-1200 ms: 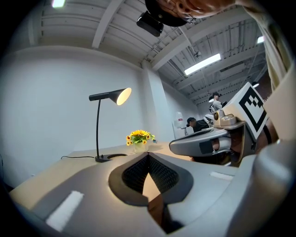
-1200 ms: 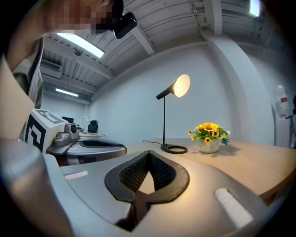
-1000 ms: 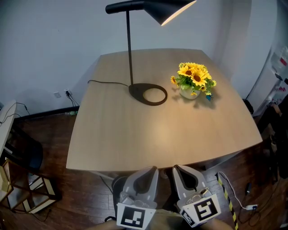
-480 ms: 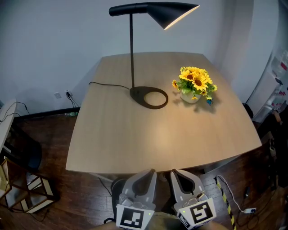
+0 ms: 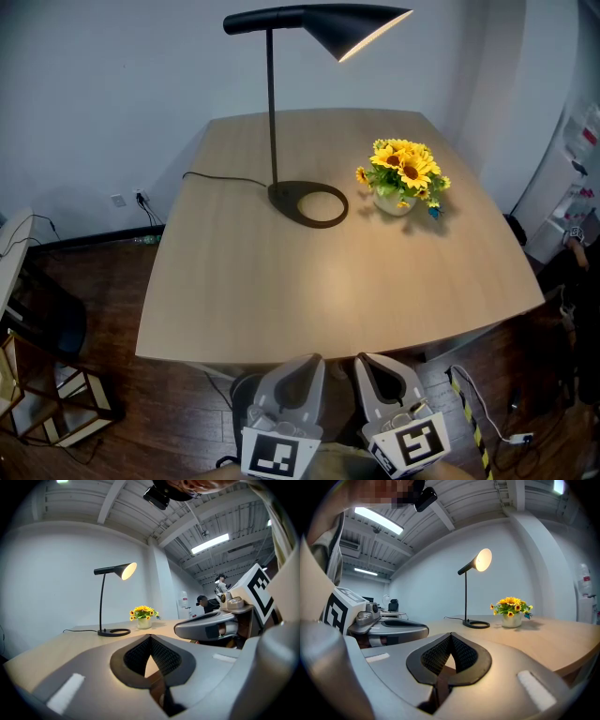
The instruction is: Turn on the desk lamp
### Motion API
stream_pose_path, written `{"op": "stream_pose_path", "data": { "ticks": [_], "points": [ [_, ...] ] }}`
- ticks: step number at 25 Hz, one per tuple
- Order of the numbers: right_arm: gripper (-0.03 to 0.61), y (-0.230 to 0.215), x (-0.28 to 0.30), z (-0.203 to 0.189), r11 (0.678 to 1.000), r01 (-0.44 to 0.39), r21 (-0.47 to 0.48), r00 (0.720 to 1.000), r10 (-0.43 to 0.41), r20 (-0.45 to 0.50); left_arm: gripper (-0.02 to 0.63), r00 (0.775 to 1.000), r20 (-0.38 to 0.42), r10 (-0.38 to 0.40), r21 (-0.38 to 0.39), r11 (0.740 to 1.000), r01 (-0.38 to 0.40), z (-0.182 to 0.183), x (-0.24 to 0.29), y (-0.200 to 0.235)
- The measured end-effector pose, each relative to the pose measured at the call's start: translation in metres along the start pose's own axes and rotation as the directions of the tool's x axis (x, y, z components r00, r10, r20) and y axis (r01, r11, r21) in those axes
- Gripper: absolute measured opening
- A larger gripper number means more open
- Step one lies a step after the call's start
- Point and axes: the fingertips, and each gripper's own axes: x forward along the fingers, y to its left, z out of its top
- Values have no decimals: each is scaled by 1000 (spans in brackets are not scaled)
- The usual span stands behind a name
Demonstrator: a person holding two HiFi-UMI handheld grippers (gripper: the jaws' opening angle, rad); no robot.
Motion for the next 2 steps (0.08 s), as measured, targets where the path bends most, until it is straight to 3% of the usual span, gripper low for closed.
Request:
{"op": "stream_pose_path", "data": {
  "ticks": [2],
  "points": [
    [-3, 0, 1, 0, 1000, 0, 1, 1000, 0, 0, -8, 1000, -1, 1, -1, 1000, -1, -1, 0, 0]
  ]
}}
